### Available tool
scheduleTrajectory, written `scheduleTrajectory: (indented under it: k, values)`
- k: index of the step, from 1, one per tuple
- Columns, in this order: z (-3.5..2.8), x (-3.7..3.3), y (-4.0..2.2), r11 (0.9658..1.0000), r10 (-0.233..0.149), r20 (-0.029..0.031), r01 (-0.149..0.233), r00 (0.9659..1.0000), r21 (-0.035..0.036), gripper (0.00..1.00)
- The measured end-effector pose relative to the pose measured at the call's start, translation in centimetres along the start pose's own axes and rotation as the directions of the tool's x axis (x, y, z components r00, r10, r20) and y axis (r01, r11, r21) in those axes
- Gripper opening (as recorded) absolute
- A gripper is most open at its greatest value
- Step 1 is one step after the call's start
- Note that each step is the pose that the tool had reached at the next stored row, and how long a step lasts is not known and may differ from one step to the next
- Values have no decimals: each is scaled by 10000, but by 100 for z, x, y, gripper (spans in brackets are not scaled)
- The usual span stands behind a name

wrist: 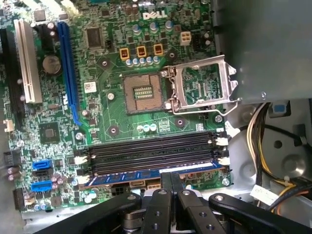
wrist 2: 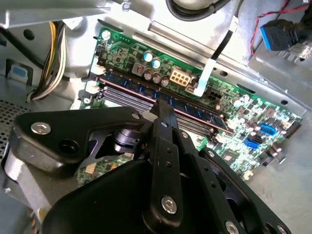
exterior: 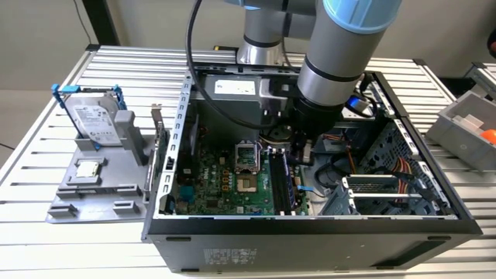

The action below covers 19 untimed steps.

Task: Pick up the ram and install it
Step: 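Press down the ram until it locks into place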

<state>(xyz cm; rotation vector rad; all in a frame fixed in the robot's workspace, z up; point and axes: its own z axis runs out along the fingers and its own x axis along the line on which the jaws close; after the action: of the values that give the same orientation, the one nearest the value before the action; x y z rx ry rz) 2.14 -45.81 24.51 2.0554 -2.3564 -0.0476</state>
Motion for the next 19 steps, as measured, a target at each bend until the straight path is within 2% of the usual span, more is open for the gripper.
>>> scheduleTrajectory:
  k: [4,14,19]
  values:
    - [1,0,0,9992,-392,-13,392,9992,-4,0]
    - [1,0,0,9950,-994,-32,994,9950,-11,0]
    - [1,0,0,9947,-1028,-33,1028,9947,-11,0]
